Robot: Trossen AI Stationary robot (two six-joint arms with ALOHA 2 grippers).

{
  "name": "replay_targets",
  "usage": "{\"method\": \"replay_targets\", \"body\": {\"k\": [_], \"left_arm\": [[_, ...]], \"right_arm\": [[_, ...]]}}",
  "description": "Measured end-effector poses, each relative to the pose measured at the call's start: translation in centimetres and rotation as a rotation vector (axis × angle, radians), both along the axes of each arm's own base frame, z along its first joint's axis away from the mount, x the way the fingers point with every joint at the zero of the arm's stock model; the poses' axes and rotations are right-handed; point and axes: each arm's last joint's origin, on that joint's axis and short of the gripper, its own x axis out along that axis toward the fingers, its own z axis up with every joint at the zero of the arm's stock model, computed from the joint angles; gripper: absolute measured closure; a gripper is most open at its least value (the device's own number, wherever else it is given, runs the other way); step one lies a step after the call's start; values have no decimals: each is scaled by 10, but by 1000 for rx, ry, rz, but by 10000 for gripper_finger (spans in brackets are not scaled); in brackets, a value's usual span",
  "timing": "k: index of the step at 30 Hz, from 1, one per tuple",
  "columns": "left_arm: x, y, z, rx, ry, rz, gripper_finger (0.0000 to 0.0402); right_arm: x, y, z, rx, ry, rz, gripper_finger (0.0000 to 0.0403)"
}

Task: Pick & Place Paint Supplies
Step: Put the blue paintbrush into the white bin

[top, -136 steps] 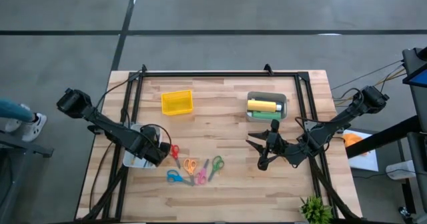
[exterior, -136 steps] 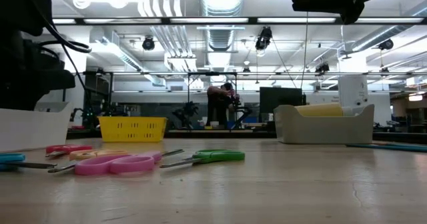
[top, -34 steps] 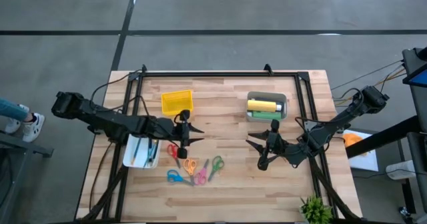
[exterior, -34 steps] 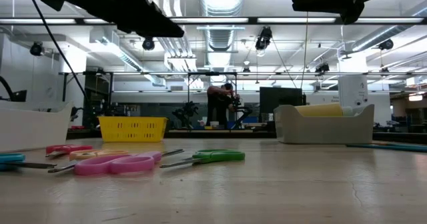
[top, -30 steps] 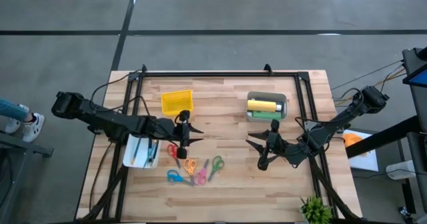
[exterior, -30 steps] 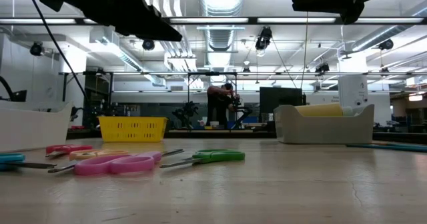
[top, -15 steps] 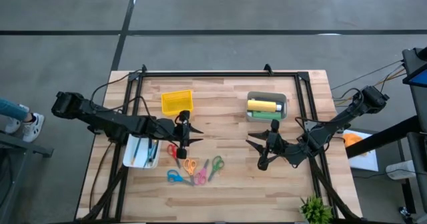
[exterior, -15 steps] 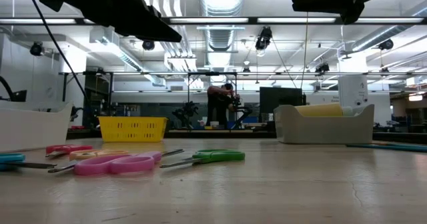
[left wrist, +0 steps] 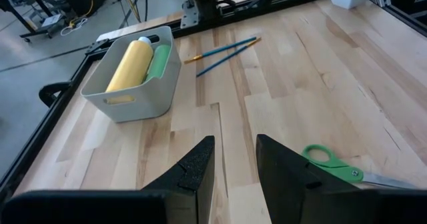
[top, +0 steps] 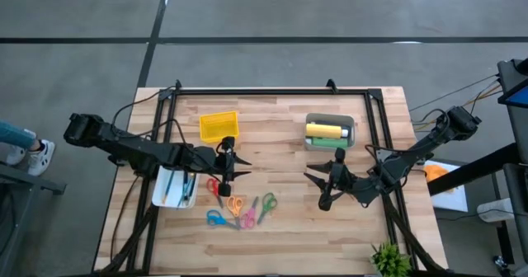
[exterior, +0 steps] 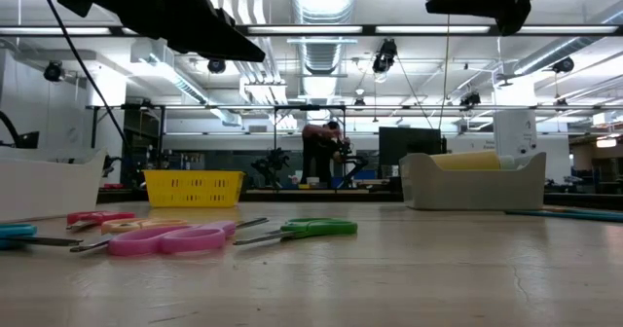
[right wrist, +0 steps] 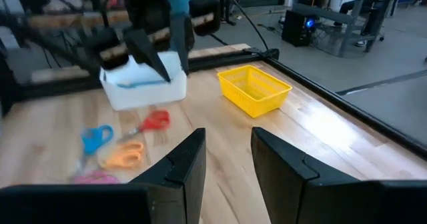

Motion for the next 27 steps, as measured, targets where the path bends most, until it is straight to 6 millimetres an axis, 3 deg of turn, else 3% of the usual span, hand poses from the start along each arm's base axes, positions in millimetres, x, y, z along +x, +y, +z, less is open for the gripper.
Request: {"method": "replay_targets", "body": {"k": [7,16,20,27], "left_arm": [[0,0,0,0,0,0,291],[0,0,0,0,0,0,291],[0,0,0,1,2,0,291],[0,0,0,1,4,0,291]], "right_arm": [[2,2,9,288,-178,-44,283],[1,-7,12,477,-188,-13,283],[-5,-19,11,588,-10,-51,283],[-29,-44,9,707,376,-432,283]]}}
